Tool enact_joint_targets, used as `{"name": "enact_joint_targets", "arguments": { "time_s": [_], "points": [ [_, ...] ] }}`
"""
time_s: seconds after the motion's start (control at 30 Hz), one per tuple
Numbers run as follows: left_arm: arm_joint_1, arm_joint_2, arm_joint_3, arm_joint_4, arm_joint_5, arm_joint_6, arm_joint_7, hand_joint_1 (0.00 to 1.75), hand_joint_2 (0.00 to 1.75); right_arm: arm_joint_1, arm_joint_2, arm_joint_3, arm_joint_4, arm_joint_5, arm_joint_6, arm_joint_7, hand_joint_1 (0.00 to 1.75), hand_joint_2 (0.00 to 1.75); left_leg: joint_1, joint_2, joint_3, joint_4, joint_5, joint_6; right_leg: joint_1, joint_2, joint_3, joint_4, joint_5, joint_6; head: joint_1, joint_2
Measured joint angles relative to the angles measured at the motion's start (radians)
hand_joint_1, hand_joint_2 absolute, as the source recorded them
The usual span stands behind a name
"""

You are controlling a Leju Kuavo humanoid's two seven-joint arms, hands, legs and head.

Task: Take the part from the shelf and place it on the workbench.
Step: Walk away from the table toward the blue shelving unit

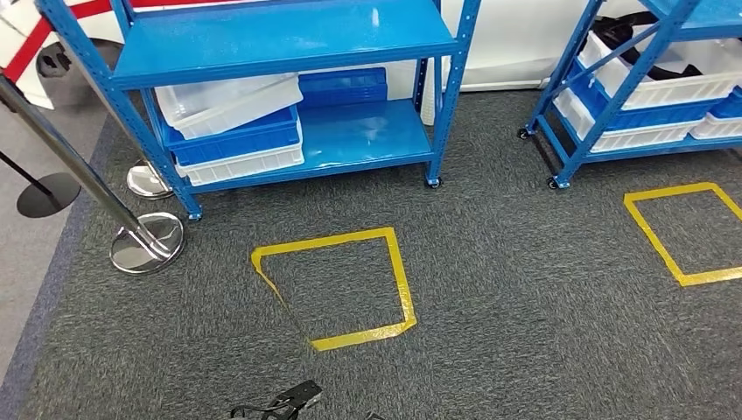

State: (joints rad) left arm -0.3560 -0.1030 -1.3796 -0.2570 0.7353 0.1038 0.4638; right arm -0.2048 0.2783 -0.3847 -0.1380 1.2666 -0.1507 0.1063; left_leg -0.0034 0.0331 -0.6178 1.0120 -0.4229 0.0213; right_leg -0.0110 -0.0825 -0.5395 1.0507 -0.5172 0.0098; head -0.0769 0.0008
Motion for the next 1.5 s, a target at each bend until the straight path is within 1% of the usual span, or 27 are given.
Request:
{"name": "enact_joint_targets", "arguments": {
  "time_s": [0.07, 0.13, 0.17, 0.2, 0.27, 0.33, 0.37, 0.43, 0.53, 0.57, 0.63, 0.67, 0.7, 0.73, 0.8, 0.87, 0.93, 1.03, 1.1, 1.17, 1.2, 1.23, 1.27, 1.3, 1.37, 1.4, 1.5],
  "points": [
    [0.005, -0.001, 0.006, 0.000, 0.069, 0.027, -0.048, 0.00, 0.00, 0.005, -0.004, -0.041, 0.000, -0.069, -0.039, 0.000, 0.00, 0.00, 0.004, -0.012, 0.007, -0.008, 0.002, 0.010, -0.002, 0.049, -0.042, 0.086, -0.048, 0.005, 0.004, 0.000],
    [0.002, 0.001, 0.012, 0.001, 0.090, 0.046, -0.073, 0.00, 0.00, 0.011, -0.008, -0.083, 0.000, -0.103, -0.056, -0.003, 0.00, 0.00, 0.002, -0.027, 0.009, -0.008, -0.001, 0.017, -0.001, 0.071, -0.113, 0.213, -0.095, 0.004, 0.007, 0.000],
    [0.001, 0.002, 0.013, 0.002, 0.081, 0.055, -0.072, 0.00, 0.00, 0.015, -0.009, -0.102, 0.000, -0.111, -0.059, -0.007, 0.00, 0.00, 0.001, -0.036, 0.011, -0.008, -0.003, 0.018, 0.000, 0.074, -0.139, 0.251, -0.097, 0.004, 0.007, 0.000],
    [0.000, 0.005, 0.013, 0.002, 0.066, 0.064, -0.068, 0.00, 0.00, 0.017, -0.010, -0.118, 0.001, -0.114, -0.061, -0.012, 0.00, 0.00, 0.001, -0.045, 0.014, -0.007, -0.007, 0.019, 0.001, 0.076, -0.149, 0.253, -0.078, 0.002, 0.007, 0.000],
    [-0.001, 0.013, 0.013, 0.003, 0.043, 0.079, -0.066, 0.00, 0.00, 0.019, -0.011, -0.143, 0.002, -0.102, -0.061, -0.021, 0.00, 0.00, 0.000, -0.058, 0.021, -0.003, -0.015, 0.016, 0.001, 0.077, -0.121, 0.155, 0.004, -0.004, 0.008, 0.000],
    [-0.004, 0.019, 0.013, 0.003, 0.039, 0.093, -0.076, 0.00, 0.00, 0.016, -0.009, -0.160, 0.002, -0.076, -0.058, -0.023, 0.00, 0.00, -0.001, -0.066, 0.022, 0.005, -0.024, 0.010, 0.001, 0.085, -0.077, 0.043, 0.058, -0.011, 0.008, 0.000],
    [-0.006, 0.021, 0.013, 0.003, 0.043, 0.099, -0.083, 0.00, 0.00, 0.015, -0.007, -0.166, 0.002, -0.063, -0.056, -0.022, 0.00, 0.00, -0.002, -0.069, 0.021, 0.009, -0.026, 0.005, 0.002, 0.089, -0.066, 0.014, 0.064, -0.015, 0.008, 0.000],
    [-0.005, 0.025, 0.013, 0.003, 0.064, 0.111, -0.099, 0.00, 0.00, 0.011, -0.004, -0.172, 0.003, -0.045, -0.041, -0.016, 0.00, 0.00, -0.003, -0.073, 0.019, 0.010, -0.028, -0.006, 0.006, 0.092, -0.059, -0.002, 0.060, -0.023, 0.007, 0.000],
    [0.014, 0.034, 0.016, 0.003, 0.120, 0.116, -0.129, 0.00, 0.00, -0.009, 0.002, -0.182, 0.003, -0.035, 0.001, 0.007, 0.00, 0.00, 0.000, -0.062, 0.009, 0.038, -0.046, -0.022, 0.001, 0.090, -0.043, -0.014, 0.062, -0.038, 0.005, 0.000],
    [0.021, 0.038, 0.019, 0.003, 0.134, 0.114, -0.139, 0.00, 0.00, -0.017, 0.004, -0.186, 0.003, -0.033, 0.008, 0.014, 0.00, 0.00, 0.002, -0.056, -0.012, 0.080, -0.065, -0.028, -0.001, 0.089, -0.037, -0.017, 0.060, -0.043, 0.003, 0.000],
    [0.034, 0.044, 0.025, 0.003, 0.150, 0.109, -0.153, 0.00, 0.00, -0.028, 0.008, -0.194, 0.003, -0.028, 0.017, 0.023, 0.00, 0.00, 0.006, -0.049, -0.086, 0.207, -0.110, -0.038, 0.000, 0.084, -0.029, -0.017, 0.053, -0.050, 0.000, 0.000],
    [0.041, 0.047, 0.028, 0.003, 0.156, 0.106, -0.158, 0.00, 0.00, -0.031, 0.009, -0.196, 0.003, -0.023, 0.020, 0.024, 0.00, 0.00, 0.008, -0.048, -0.120, 0.259, -0.119, -0.041, 0.001, 0.081, -0.024, -0.017, 0.049, -0.051, 0.001, 0.000],
    [0.047, 0.050, 0.029, 0.003, 0.161, 0.101, -0.161, 0.00, 0.00, -0.033, 0.010, -0.197, 0.003, -0.017, 0.024, 0.023, 0.00, 0.00, 0.010, -0.047, -0.141, 0.281, -0.111, -0.043, 0.001, 0.080, -0.019, -0.017, 0.044, -0.051, 0.000, 0.000],
    [0.054, 0.054, 0.030, 0.003, 0.166, 0.097, -0.163, 0.00, 0.00, -0.034, 0.011, -0.198, 0.003, -0.010, 0.028, 0.020, 0.00, 0.00, 0.010, -0.046, -0.141, 0.265, -0.085, -0.043, 0.001, 0.080, -0.013, -0.017, 0.039, -0.050, 0.000, 0.000],
    [0.063, 0.062, 0.031, 0.004, 0.172, 0.087, -0.164, 0.00, 0.00, -0.036, 0.014, -0.198, 0.004, 0.005, 0.036, 0.012, 0.00, 0.00, 0.011, -0.041, -0.094, 0.142, -0.005, -0.038, 0.001, 0.079, 0.003, -0.017, 0.028, -0.047, 0.000, 0.000],
    [0.064, 0.070, 0.033, 0.004, 0.173, 0.081, -0.163, 0.00, 0.00, -0.041, 0.017, -0.198, 0.004, 0.019, 0.045, 0.007, 0.00, 0.00, 0.005, -0.036, -0.043, 0.032, 0.034, -0.030, 0.004, 0.078, 0.012, -0.017, 0.017, -0.039, 0.000, 0.000],
    [0.065, 0.077, 0.036, 0.004, 0.167, 0.080, -0.159, 0.00, 0.00, -0.047, 0.019, -0.198, 0.004, 0.042, 0.058, 0.007, 0.00, 0.00, -0.001, -0.037, -0.028, 0.006, 0.026, -0.020, 0.006, 0.076, 0.016, -0.022, 0.011, -0.029, 0.002, 0.000],
    [0.073, 0.085, 0.037, 0.004, 0.160, 0.093, -0.152, 0.00, 0.00, -0.048, 0.020, -0.198, 0.004, 0.093, 0.079, 0.010, 0.00, 0.00, 0.005, -0.040, -0.013, -0.009, 0.022, -0.004, 0.007, 0.073, 0.019, -0.011, -0.007, -0.015, 0.004, 0.000],
    [0.077, 0.087, 0.037, 0.004, 0.164, 0.103, -0.155, 0.00, 0.00, -0.045, 0.020, -0.198, 0.006, 0.118, 0.084, 0.009, 0.00, 0.00, 0.007, -0.040, 0.000, -0.017, 0.017, 0.007, 0.006, 0.075, -0.027, 0.080, -0.051, -0.009, 0.007, 0.000],
    [0.081, 0.089, 0.037, 0.004, 0.172, 0.110, -0.161, 0.00, 0.00, -0.041, 0.020, -0.197, 0.008, 0.130, 0.083, 0.008, 0.00, 0.00, 0.004, -0.041, 0.005, -0.016, 0.010, 0.014, 0.005, 0.077, -0.110, 0.213, -0.095, -0.007, 0.008, 0.000],
    [0.084, 0.089, 0.037, 0.004, 0.177, 0.113, -0.164, 0.00, 0.00, -0.039, 0.019, -0.197, 0.009, 0.132, 0.084, 0.009, 0.00, 0.00, 0.003, -0.042, 0.008, -0.015, 0.006, 0.015, 0.004, 0.077, -0.141, 0.252, -0.095, -0.006, 0.008, 0.000],
    [0.087, 0.090, 0.037, 0.004, 0.183, 0.115, -0.166, 0.00, 0.00, -0.037, 0.019, -0.197, 0.010, 0.135, 0.085, 0.009, 0.00, 0.00, 0.003, -0.043, 0.012, -0.014, 0.001, 0.014, 0.003, 0.077, -0.155, 0.253, -0.075, -0.005, 0.008, 0.000],
    [0.090, 0.090, 0.037, 0.004, 0.189, 0.117, -0.167, 0.00, 0.00, -0.035, 0.019, -0.197, 0.010, 0.139, 0.089, 0.010, 0.00, 0.00, 0.003, -0.045, 0.017, -0.011, -0.004, 0.013, 0.001, 0.077, -0.148, 0.217, -0.037, -0.005, 0.009, 0.000],
    [0.092, 0.090, 0.038, 0.004, 0.194, 0.118, -0.167, 0.00, 0.00, -0.034, 0.019, -0.197, 0.011, 0.143, 0.093, 0.010, 0.00, 0.00, 0.003, -0.047, 0.022, -0.007, -0.011, 0.010, 0.000, 0.077, -0.127, 0.153, 0.010, -0.006, 0.009, 0.000],
    [0.096, 0.089, 0.041, 0.004, 0.201, 0.119, -0.165, 0.00, 0.00, -0.033, 0.019, -0.197, 0.012, 0.151, 0.099, 0.007, 0.00, 0.00, 0.001, -0.050, 0.027, 0.004, -0.024, 0.002, 0.000, 0.080, -0.082, 0.040, 0.064, -0.011, 0.008, 0.000],
    [0.097, 0.088, 0.043, 0.004, 0.203, 0.120, -0.163, 0.00, 0.00, -0.032, 0.020, -0.196, 0.013, 0.153, 0.101, 0.005, 0.00, 0.00, 0.001, -0.051, 0.027, 0.008, -0.029, -0.003, 0.001, 0.081, -0.070, 0.011, 0.071, -0.014, 0.008, 0.000],
    [0.100, 0.088, 0.046, 0.004, 0.208, 0.121, -0.160, 0.00, 0.00, -0.031, 0.021, -0.196, 0.014, 0.155, 0.106, -0.001, 0.00, 0.00, 0.003, -0.051, 0.025, 0.015, -0.036, -0.018, 0.005, 0.083, -0.063, -0.001, 0.067, -0.028, 0.008, 0.000]
  ]
}}
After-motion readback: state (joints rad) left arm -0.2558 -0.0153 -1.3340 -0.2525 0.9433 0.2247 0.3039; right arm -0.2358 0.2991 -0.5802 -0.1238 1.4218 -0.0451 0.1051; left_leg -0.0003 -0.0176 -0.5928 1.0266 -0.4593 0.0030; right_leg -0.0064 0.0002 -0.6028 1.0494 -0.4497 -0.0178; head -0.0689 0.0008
